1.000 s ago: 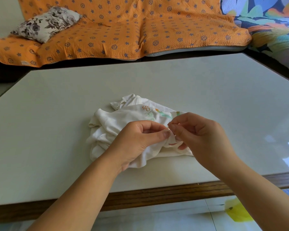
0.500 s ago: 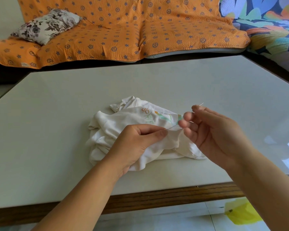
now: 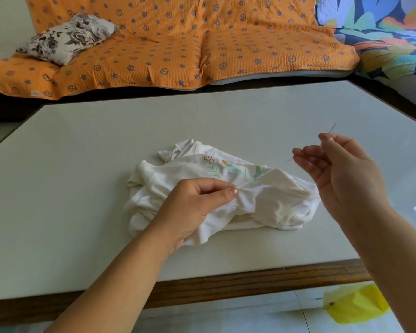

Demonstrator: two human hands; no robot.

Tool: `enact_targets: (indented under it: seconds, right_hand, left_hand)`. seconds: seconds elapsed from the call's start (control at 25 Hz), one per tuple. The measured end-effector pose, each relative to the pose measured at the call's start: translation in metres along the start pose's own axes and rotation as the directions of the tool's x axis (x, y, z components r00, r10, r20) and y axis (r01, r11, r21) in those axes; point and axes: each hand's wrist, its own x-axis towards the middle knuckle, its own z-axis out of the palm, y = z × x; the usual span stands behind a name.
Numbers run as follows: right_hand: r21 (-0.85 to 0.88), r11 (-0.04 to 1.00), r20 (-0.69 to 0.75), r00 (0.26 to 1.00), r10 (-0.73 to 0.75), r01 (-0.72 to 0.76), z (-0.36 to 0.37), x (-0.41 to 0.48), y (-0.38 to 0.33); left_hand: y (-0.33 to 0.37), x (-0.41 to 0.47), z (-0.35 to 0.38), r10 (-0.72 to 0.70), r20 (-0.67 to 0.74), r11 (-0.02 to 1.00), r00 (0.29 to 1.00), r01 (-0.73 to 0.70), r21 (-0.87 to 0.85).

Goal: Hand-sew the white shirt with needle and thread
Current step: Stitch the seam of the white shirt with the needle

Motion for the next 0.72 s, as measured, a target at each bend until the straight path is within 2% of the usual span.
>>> enact_targets:
  seconds: [0.08, 0.16, 0.24, 0.32, 0.4, 0.48, 0.6, 0.72]
  right_hand:
    - [-0.058, 0.996, -0.073, 0.995, -0.073, 0.069, -0.002, 0.002, -0.001]
    - [-0.301, 0.943, -0.047, 0.986, -0.162, 0.14, -0.002, 0.001, -0.001]
    - [-0.569, 0.785, 0.139, 0.969, -0.203, 0.246, 0.001, -0.007, 0.003]
    - [-0.707, 0.588, 0.351, 0.917, -0.192, 0.394, 0.005, -0.017, 0.009]
    - [-0.738, 0.448, 0.502, 0.854, -0.136, 0.505, 0.01, -0.027, 0.013]
    - [-0.743, 0.365, 0.583, 0.81, -0.057, 0.56, 0.012, -0.032, 0.016]
    - [-0.741, 0.308, 0.633, 0.773, 0.024, 0.597, 0.013, -0.035, 0.022]
    - [-0.719, 0.273, 0.664, 0.748, -0.002, 0.639, 0.012, -0.035, 0.025]
  left_hand:
    - [0.0, 0.0, 0.0, 0.004, -0.002, 1.0, 1.0, -0.004, 0.017]
    - [0.001, -0.001, 0.0, 0.013, -0.003, 0.999, 1.0, -0.013, 0.03]
    - [0.001, -0.001, -0.001, 0.023, -0.003, 0.999, 1.0, -0.023, 0.036]
    - [0.002, -0.001, -0.002, 0.029, -0.003, 0.999, 1.0, -0.029, 0.043]
    - [0.002, -0.001, -0.002, 0.033, 0.0, 0.999, 0.999, -0.033, 0.043]
    - [0.002, -0.001, -0.001, 0.044, 0.008, 0.998, 0.999, -0.044, 0.043]
    - [0.003, -0.002, -0.001, 0.072, 0.016, 0.995, 0.997, -0.073, 0.064]
    - [0.002, -0.002, -0.001, 0.097, 0.012, 0.989, 0.995, -0.097, 0.113]
